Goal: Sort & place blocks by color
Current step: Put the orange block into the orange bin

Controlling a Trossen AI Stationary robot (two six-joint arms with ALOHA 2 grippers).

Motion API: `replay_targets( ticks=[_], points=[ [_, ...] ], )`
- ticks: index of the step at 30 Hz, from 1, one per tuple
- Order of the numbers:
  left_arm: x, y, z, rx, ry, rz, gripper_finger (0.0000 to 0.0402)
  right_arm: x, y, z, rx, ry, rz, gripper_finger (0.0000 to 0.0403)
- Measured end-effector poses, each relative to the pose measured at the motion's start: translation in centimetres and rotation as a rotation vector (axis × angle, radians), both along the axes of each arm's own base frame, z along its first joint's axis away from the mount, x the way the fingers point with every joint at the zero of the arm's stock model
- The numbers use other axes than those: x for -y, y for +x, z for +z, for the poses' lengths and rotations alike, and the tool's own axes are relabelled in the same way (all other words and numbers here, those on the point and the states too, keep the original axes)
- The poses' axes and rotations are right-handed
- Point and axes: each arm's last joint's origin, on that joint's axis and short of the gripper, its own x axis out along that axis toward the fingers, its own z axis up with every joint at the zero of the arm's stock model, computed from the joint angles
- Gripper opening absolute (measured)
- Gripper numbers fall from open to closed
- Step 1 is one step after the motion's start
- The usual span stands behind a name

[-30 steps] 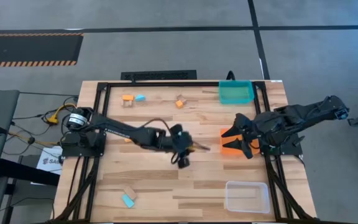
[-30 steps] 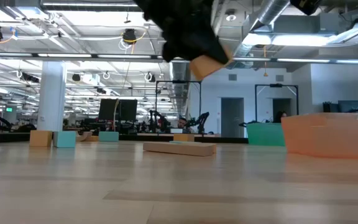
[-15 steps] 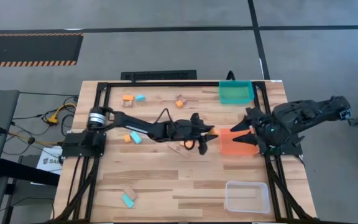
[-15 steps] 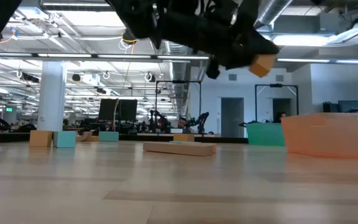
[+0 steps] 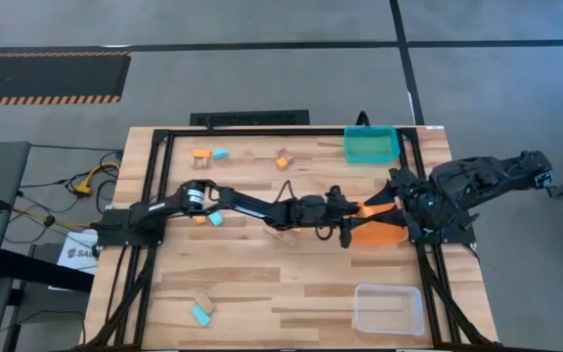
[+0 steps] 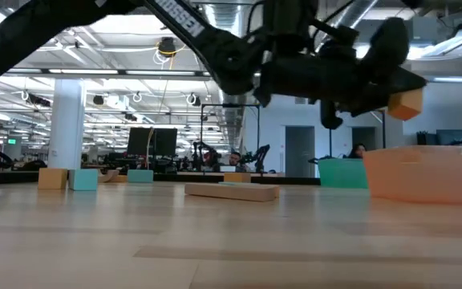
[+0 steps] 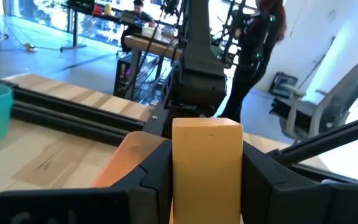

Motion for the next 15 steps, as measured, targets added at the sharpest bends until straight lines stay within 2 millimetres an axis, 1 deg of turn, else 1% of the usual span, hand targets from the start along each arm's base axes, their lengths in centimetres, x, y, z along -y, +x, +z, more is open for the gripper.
replay_targets(
  ticks=[3,6,11,15],
  points=[
    [-0.2,1.2,-0.4,-0.028,0.021,0.001,0.0103,0.0,0.0,0.0,-0.005,0.013,-0.005,0.024],
    [-0.4,1.8,-0.7,-0.052,0.047,-0.003,0.0108,0.0,0.0,0.0,-0.009,0.031,-0.005,0.024],
    [-0.5,1.9,-1.4,-0.098,0.097,-0.004,0.0114,0.0,0.0,-0.1,-0.021,0.042,-0.009,0.024],
    [-0.6,1.9,-1.6,-0.123,0.118,0.005,0.0142,0.0,0.0,-0.1,-0.021,0.041,-0.009,0.024]
  ],
)
